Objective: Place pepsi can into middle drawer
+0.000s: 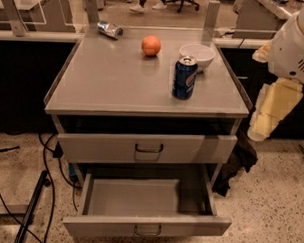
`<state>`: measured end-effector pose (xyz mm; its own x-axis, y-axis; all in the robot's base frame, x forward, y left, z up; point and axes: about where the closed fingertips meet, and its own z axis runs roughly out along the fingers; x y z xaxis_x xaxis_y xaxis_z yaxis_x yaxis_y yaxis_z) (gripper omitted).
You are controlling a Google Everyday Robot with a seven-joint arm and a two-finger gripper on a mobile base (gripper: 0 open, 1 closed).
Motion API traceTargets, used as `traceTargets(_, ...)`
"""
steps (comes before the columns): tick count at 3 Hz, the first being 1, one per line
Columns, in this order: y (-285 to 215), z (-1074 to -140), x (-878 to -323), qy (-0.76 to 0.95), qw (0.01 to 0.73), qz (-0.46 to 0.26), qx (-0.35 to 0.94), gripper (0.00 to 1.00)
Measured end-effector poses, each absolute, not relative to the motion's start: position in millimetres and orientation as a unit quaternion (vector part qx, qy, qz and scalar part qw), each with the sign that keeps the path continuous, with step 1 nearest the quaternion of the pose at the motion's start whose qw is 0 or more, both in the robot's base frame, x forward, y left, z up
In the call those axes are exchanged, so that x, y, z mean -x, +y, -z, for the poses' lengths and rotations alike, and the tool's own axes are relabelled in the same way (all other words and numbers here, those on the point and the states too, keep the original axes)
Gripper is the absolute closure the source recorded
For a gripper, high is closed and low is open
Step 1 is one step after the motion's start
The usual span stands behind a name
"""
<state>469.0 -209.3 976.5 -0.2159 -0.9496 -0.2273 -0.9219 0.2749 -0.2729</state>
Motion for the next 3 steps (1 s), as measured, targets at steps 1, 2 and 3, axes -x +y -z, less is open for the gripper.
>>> traceTargets(1,-202,-966,-510,0.783,0.197,0.033,0.589,0.00)
traceTargets(2,-193,-956,-560,0.790,0.234,0.017,0.567,0.00)
traceTargets(3,-186,-942,-611,0.800,0.271,-0.003,0.536,0.00)
